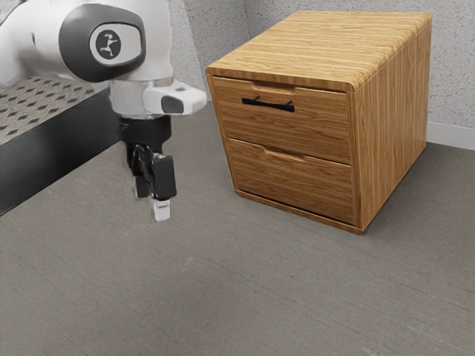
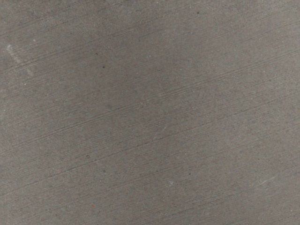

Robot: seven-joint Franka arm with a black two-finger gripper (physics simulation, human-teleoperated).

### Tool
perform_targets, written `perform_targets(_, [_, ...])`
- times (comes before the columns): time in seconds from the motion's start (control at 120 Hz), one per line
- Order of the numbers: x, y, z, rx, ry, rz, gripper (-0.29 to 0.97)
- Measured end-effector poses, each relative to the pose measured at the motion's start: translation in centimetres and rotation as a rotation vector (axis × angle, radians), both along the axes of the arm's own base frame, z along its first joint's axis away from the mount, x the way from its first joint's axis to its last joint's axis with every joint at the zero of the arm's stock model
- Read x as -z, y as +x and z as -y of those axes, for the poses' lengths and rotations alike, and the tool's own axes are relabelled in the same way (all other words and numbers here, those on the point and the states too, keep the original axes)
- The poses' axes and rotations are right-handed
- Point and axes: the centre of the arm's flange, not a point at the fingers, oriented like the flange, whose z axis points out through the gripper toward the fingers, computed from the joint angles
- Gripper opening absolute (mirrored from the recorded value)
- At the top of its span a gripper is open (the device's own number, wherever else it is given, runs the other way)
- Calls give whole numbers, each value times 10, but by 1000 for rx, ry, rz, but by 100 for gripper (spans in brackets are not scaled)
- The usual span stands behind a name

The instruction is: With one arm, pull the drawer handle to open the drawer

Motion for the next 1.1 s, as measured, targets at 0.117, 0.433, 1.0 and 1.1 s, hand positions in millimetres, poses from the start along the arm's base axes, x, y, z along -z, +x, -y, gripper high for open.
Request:
perform_targets(0.117, [3, 32, -20, 87, -26, 183, 68])
perform_targets(0.433, [-44, 50, -41, 396, -90, 477, 68])
perform_targets(1.0, [-40, 136, 33, 1217, 78, 583, 50])
perform_targets(1.1, [-38, 143, 35, 1282, 79, 592, 44])
